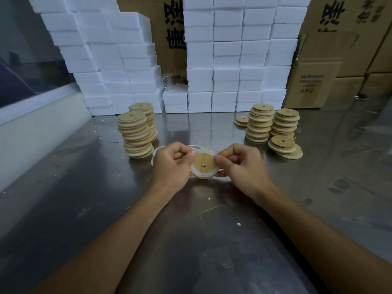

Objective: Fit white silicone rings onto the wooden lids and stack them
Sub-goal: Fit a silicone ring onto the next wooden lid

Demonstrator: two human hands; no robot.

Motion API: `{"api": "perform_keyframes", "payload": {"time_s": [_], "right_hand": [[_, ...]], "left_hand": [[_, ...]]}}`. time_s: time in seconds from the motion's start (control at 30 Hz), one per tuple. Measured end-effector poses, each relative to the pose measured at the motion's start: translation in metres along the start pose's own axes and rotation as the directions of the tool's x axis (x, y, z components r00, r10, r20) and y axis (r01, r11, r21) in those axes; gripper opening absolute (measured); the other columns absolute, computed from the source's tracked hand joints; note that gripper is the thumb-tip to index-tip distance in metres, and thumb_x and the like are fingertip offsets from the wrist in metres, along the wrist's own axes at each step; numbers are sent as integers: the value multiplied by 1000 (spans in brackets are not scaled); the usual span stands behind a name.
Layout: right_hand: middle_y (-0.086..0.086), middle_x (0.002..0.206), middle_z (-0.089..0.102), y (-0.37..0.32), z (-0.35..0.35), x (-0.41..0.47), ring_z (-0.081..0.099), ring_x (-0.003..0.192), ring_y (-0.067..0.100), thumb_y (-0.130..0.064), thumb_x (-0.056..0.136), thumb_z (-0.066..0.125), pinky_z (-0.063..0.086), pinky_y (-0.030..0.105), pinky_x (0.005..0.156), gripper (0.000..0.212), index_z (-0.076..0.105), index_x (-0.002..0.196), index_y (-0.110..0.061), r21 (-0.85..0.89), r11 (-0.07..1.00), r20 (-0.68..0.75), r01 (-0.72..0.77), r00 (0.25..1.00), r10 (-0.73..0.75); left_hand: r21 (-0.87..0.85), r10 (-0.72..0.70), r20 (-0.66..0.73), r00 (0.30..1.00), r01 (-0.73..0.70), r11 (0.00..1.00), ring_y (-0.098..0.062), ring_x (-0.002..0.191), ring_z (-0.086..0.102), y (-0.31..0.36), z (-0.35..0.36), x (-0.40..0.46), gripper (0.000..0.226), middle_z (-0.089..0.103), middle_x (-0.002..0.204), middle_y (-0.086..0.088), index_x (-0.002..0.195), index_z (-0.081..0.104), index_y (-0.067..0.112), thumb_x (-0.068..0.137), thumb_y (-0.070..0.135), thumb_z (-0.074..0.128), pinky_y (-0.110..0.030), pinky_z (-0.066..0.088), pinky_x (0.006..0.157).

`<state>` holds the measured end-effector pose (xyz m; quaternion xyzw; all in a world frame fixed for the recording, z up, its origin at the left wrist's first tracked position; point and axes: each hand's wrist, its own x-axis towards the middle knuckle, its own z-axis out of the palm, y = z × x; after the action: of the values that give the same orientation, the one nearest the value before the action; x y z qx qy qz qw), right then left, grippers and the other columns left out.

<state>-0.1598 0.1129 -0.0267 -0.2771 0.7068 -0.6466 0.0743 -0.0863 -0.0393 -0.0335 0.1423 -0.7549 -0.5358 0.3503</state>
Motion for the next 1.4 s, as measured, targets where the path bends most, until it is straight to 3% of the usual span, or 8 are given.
{"api": "perform_keyframes", "payload": {"time_s": [0.17, 0.4, 0.7, 0.83, 0.97, 1.07, 1.27, 1.4], "right_hand": [[1, 72, 75, 0, 0, -1, 74, 72, 14, -6, 90, 68, 61, 27, 67, 11, 66, 79, -7, -7, 999, -36, 46, 998, -46], [5, 84, 76, 1, 0, -1, 74, 78, 15, -4, 88, 70, 62, 39, 78, 9, 69, 81, -10, -103, 993, -1, 65, 998, -65], [1, 88, 76, 0, -2, 0, 74, 82, 11, -10, 87, 72, 62, 35, 79, 2, 70, 86, -11, -147, 988, 30, 42, 999, -38], [1, 87, 76, 0, -1, 0, 73, 82, 12, -13, 88, 71, 62, 37, 79, 3, 69, 89, -11, -162, 986, 5, 32, 999, -32], [-3, 86, 75, 3, -2, 1, 72, 83, 11, -13, 87, 73, 60, 39, 83, 4, 69, 86, -16, -174, 984, -34, 49, 998, -55], [-5, 84, 75, 4, -2, 2, 72, 82, 9, -12, 86, 74, 60, 36, 83, 10, 69, 82, -20, -205, 974, -57, 92, 993, -106], [-17, 83, 68, 5, -4, 1, 65, 85, -2, -10, 87, 70, 53, 12, 70, 12, 68, 85, -21, -423, 876, -28, 232, 963, -269], [-7, 85, 71, -1, -3, -1, 67, 79, 9, -5, 87, 68, 56, 24, 72, 11, 69, 93, -14, -528, 771, 63, 358, 921, -384]], "left_hand": [[-12, 48, -37, 998, -49, 999, -13, 75, 72, 3, -2, -1, 13, 74, 81, -2, 80, 71, 13, 86, 1, 70, -20, 57, 69], [-46, 24, -12, 1000, -25, 999, -6, 72, 72, 5, -4, -1, 12, 74, 81, 0, 81, 70, 9, 85, -2, 70, -15, 55, 68], [-34, -75, 75, 994, 78, 996, -27, 83, 72, 6, -15, 3, 11, 74, 87, -12, 78, 67, 6, 86, -1, 68, -36, 60, 76], [-15, -85, 82, 993, 87, 996, -24, 80, 72, 3, -15, 3, 13, 74, 84, -9, 75, 65, 6, 86, 0, 69, -33, 61, 72], [-6, -57, 96, 994, 57, 998, -26, 75, 73, -2, -13, 4, 11, 74, 81, -13, 75, 64, -1, 85, -6, 68, -32, 62, 68], [42, -13, 111, 994, 8, 999, -28, 74, 72, -6, -13, 4, 22, 73, 80, -15, 69, 64, 9, 84, -7, 67, -38, 62, 73], [174, 126, 168, 978, -155, 972, -8, 66, 69, -11, -9, 3, 25, 70, 73, 3, 74, 60, 17, 81, -5, 69, -20, 54, 64], [219, 211, 201, 957, -253, 942, -3, 66, 67, -7, -6, -2, 33, 68, 75, 11, 95, 49, 28, 81, 13, 76, -13, 49, 57]]}}
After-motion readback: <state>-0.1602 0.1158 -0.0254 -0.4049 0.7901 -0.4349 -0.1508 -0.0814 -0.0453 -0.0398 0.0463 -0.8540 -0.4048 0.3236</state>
